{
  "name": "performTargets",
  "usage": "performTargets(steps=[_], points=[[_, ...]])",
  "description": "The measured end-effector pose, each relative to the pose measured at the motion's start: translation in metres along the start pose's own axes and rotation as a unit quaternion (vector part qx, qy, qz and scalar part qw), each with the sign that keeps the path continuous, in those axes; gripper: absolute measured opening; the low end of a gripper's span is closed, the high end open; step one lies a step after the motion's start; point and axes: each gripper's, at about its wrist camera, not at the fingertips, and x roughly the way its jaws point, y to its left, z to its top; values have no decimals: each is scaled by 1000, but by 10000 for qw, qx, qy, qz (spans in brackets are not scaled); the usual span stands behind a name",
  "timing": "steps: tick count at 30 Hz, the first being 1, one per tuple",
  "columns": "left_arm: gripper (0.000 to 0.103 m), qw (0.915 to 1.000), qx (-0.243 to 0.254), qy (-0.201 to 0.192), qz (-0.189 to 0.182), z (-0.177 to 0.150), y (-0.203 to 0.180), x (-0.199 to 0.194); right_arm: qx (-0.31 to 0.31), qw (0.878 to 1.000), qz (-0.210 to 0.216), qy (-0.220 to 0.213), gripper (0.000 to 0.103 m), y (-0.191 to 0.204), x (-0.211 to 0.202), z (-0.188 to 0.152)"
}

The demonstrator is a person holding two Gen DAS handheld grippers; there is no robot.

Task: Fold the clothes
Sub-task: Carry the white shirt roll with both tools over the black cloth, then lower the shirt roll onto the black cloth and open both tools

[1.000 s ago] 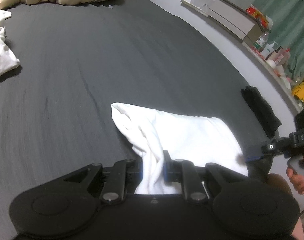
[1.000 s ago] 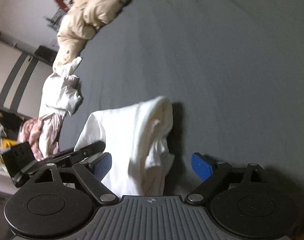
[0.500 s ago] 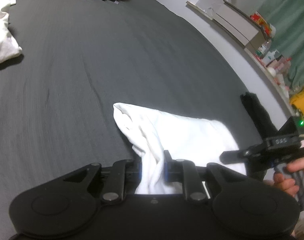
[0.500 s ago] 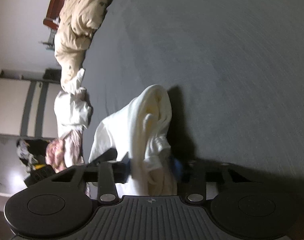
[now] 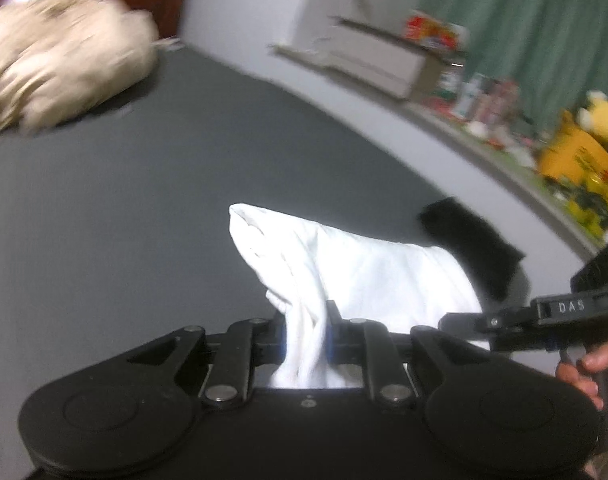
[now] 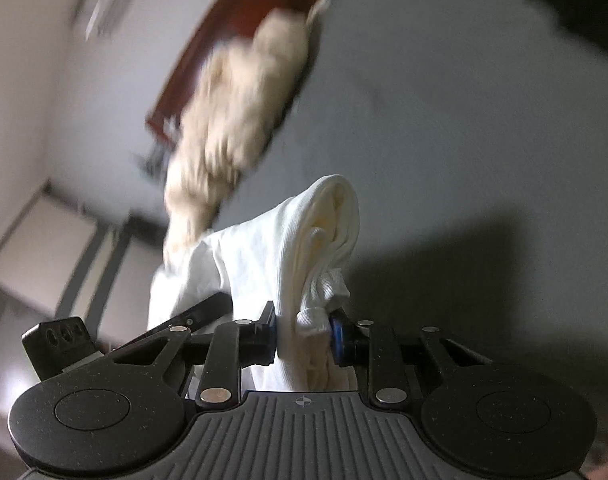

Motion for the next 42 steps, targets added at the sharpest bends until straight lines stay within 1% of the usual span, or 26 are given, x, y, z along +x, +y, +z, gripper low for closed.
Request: performTargets(steps=[3, 6, 9, 12, 14, 17, 20, 22, 25, 27, 29, 31, 32, 35, 37, 38, 40, 42], points=[[16, 9977, 591, 1, -328, 37, -46, 37, 86, 9966, -178, -798, 26, -10, -47, 9], [16, 9922, 1061, 41, -655, 65, -96, 78, 124, 9876, -437, -1503, 26, -22, -88, 19], [16, 9862, 1338, 123, -968, 89, -140, 125, 197, 9730, -774, -2167, 26, -37, -120, 29], [16, 9791, 1644, 275, -1168, 112, -181, 176, 424, 9554, -1075, -2718, 26, -59, -139, 40], [16, 9738, 1849, 429, -1253, 122, -206, 212, 620, 9442, -1229, -2992, 26, -74, -143, 45], [16, 9635, 2193, 693, -1368, 129, -239, 263, 835, 9315, -1432, -3238, 26, -93, -141, 51], [16, 9563, 2354, 816, -1528, 130, -257, 294, 971, 9212, -1613, -3406, 26, -111, -137, 53], [17, 9509, 2522, 921, -1540, 128, -264, 311, 1167, 9145, -1625, -3516, 26, -128, -141, 56], [17, 9502, 2501, 1177, -1440, 126, -261, 331, 1482, 9109, -1574, -3515, 26, -153, -141, 57], [17, 9536, 2295, 1282, -1464, 125, -250, 338, 1605, 9102, -1514, -3505, 26, -164, -139, 56], [24, 9571, 2056, 1341, -1538, 126, -239, 342, 1660, 9098, -1460, -3511, 26, -172, -141, 56], [36, 9603, 1819, 1427, -1563, 128, -230, 348, 1741, 9090, -1387, -3524, 26, -175, -142, 54], [38, 9611, 1756, 1453, -1558, 128, -227, 351, 1768, 9079, -1397, -3535, 26, -176, -143, 54], [50, 9598, 1928, 1350, -1532, 128, -228, 354, 1866, 9022, -1438, -3612, 26, -176, -143, 47], [59, 9650, 1917, 1178, -1349, 132, -229, 350, 1867, 8995, -1524, -3644, 26, -173, -144, 41], [59, 9684, 1829, 1092, -1297, 136, -227, 346, 1827, 8997, -1567, -3642, 26, -171, -145, 41], [59, 9723, 1668, 926, -1350, 141, -221, 335, 1747, 8999, -1653, -3637, 27, -167, -146, 39], [59, 9736, 1633, 693, -1439, 144, -215, 317, 1666, 9000, -1739, -3632, 27, -163, -147, 37]])
